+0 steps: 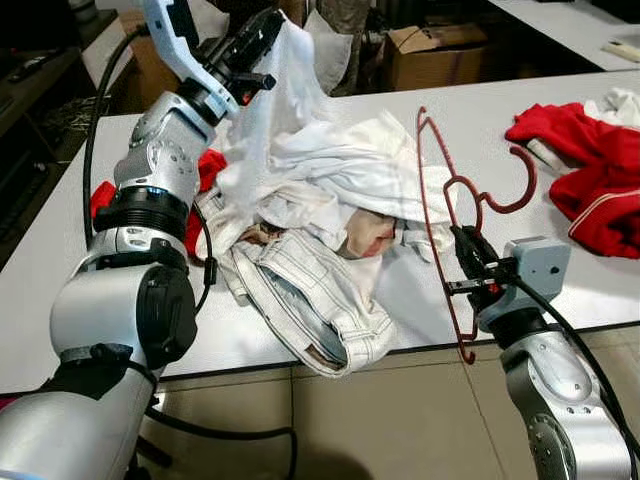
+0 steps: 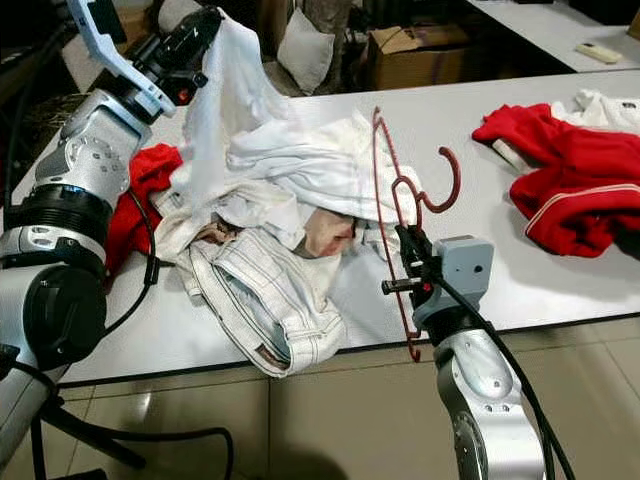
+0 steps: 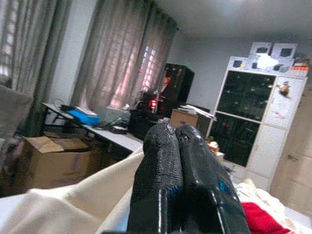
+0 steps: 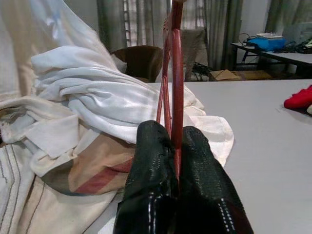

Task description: Hang hanger

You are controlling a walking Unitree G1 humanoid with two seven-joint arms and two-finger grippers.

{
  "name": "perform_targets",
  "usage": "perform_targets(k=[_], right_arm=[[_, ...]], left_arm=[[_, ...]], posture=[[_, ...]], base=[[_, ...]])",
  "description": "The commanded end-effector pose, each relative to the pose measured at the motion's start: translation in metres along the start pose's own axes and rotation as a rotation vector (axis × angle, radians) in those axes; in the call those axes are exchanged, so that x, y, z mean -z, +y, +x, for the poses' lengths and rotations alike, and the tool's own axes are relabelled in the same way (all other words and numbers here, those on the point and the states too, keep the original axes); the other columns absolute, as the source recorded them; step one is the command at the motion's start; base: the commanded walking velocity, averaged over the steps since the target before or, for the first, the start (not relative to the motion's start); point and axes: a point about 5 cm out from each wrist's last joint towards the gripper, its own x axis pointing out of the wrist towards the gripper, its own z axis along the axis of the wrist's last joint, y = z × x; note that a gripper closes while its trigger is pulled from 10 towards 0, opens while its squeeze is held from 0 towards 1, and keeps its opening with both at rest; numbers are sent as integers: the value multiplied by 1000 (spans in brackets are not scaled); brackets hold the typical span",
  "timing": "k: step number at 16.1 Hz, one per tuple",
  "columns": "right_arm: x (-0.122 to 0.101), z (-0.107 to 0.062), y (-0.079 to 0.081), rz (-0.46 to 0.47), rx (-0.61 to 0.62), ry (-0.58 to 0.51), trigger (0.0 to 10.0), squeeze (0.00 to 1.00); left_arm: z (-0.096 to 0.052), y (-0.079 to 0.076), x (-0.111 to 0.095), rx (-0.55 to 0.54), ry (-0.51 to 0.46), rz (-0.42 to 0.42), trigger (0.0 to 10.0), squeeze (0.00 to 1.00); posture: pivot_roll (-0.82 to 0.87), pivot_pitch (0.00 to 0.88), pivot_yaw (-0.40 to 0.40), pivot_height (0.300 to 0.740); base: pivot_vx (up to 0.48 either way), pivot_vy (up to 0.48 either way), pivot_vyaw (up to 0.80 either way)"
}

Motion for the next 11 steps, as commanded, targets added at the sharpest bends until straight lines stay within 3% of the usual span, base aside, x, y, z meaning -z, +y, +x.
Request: perform_targets(k=[1, 4, 5, 9, 11], right_arm=[[-4, 0, -1, -7, 18, -24, 10000, 0], [-6, 1, -3, -1, 30, -39, 10000, 0], [-6, 1, -3, 0, 32, -40, 10000, 0], [-6, 4, -4, 11, 52, -59, 10000, 0], [-7, 5, -5, 14, 66, -69, 10000, 0]], left_arm=[[7, -9, -13, 49, -53, -23, 0, 0], [23, -26, -50, 116, -185, -52, 0, 0], [24, -27, -53, 122, -194, -52, 0, 0], [38, -62, -114, 291, -355, -37, 0, 0], [40, -69, -119, 331, -348, -20, 0, 0]], posture=[[-180, 0, 114, 740], [-179, 0, 120, 740], [-179, 0, 120, 740], [-176, 0, 138, 740], [-181, 0, 157, 740]], base=[[0, 0, 0], [0, 0, 0], [0, 0, 0], [0, 0, 0], [0, 0, 0]])
